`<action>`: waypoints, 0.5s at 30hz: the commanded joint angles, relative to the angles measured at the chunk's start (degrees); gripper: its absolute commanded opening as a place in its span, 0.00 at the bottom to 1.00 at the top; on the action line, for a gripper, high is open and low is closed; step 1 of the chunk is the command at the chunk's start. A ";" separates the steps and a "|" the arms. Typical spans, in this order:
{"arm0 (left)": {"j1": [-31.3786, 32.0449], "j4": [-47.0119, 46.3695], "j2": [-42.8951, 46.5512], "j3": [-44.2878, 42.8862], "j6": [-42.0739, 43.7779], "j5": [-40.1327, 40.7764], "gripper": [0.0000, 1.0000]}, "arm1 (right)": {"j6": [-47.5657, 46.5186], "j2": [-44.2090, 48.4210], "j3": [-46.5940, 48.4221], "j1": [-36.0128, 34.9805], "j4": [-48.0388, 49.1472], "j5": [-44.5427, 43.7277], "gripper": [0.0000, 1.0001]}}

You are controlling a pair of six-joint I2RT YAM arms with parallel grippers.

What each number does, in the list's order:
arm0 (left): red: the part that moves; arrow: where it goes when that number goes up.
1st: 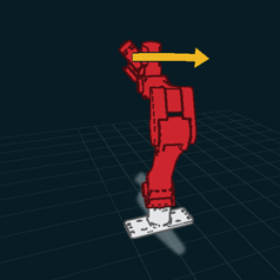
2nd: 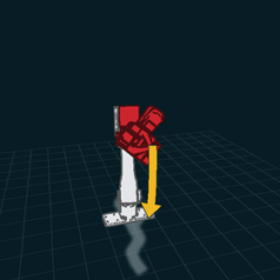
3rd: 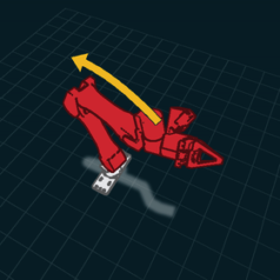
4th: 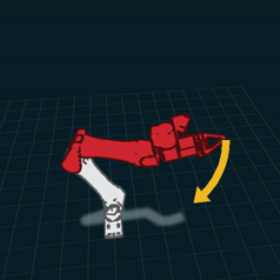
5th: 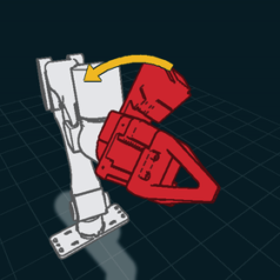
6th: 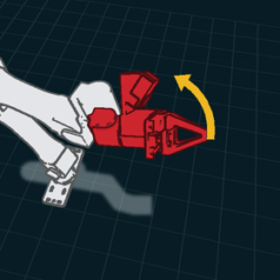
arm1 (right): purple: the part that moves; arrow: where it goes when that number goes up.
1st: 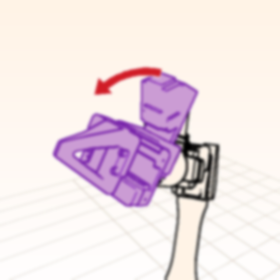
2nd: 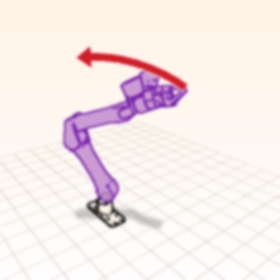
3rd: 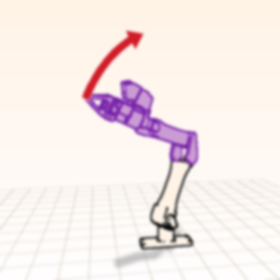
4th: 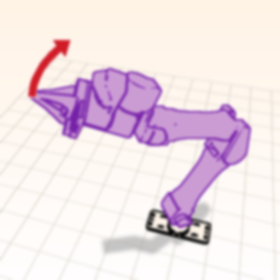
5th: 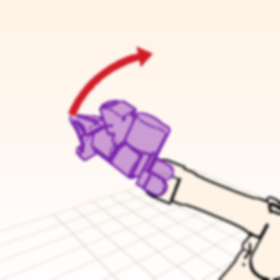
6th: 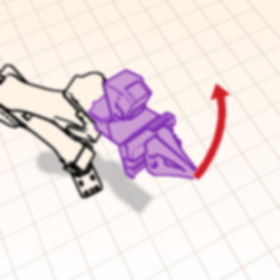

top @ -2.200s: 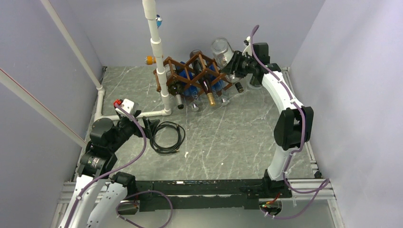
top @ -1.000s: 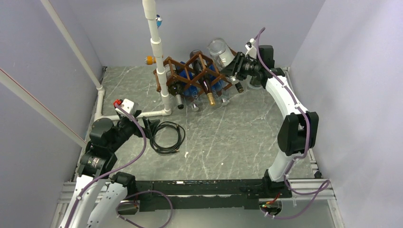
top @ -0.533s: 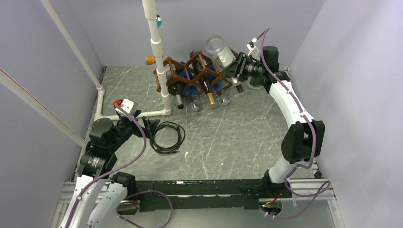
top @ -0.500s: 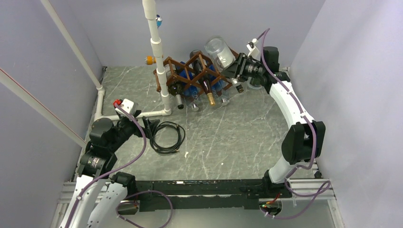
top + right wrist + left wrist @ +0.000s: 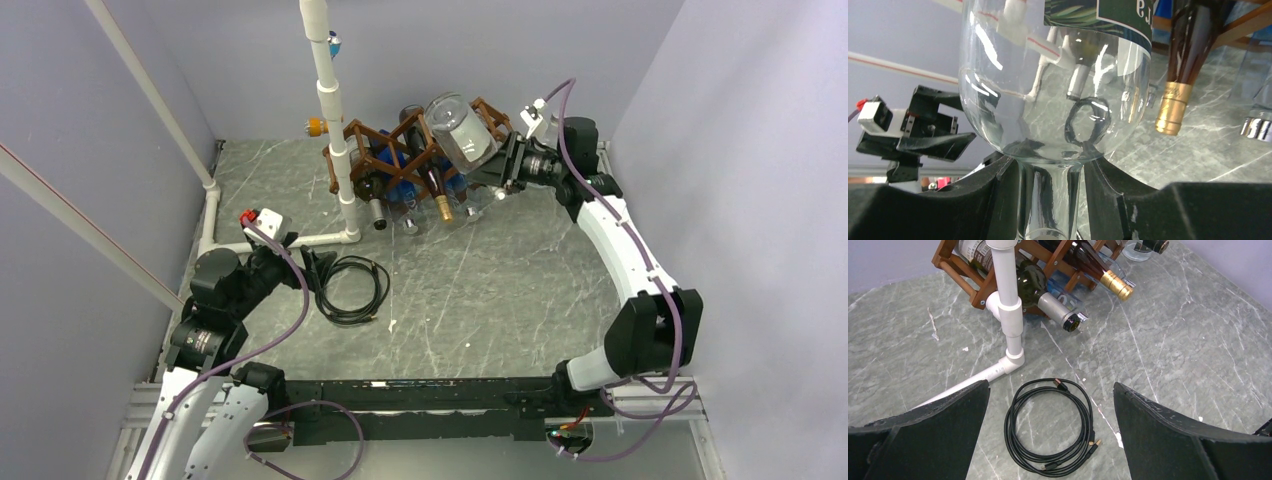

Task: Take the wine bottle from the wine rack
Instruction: Pick up the wine bottle from the wine rack.

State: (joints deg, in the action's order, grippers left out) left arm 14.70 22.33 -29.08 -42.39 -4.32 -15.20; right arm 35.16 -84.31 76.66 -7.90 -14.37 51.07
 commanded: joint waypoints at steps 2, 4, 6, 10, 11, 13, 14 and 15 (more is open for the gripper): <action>-0.28 -2.64 0.27 0.03 -0.69 -1.60 0.99 | -3.17 7.81 -0.12 0.30 13.02 8.42 0.00; -0.28 -2.78 0.35 0.12 -0.69 -1.84 1.00 | -4.41 8.84 -0.97 0.26 11.40 9.44 0.00; -0.28 -2.98 0.50 0.20 -0.69 -2.29 1.00 | -5.99 9.81 -1.55 0.25 9.44 10.68 0.00; -0.28 -3.66 0.73 0.45 -0.69 -3.47 1.00 | -9.15 11.61 -2.67 0.27 5.72 12.72 0.00; -0.28 -3.84 0.82 0.51 -0.69 -3.89 1.00 | -9.93 12.11 -2.92 0.26 4.73 13.00 0.00; -0.28 -4.16 0.85 0.64 -0.85 -4.71 1.00 | -11.66 12.84 -3.46 0.25 2.70 13.77 0.00; -0.28 -4.46 0.79 0.71 -0.94 -5.20 1.00 | -12.37 13.22 -3.84 0.25 1.77 14.12 0.00; -0.28 -4.71 0.77 0.79 -1.08 -5.86 0.99 | -13.10 13.49 -4.21 0.25 0.89 14.55 0.00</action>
State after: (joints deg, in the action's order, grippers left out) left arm 14.70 21.23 -28.91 -42.24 -4.34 -17.76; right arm 28.21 -76.12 70.96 -7.90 -20.36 58.57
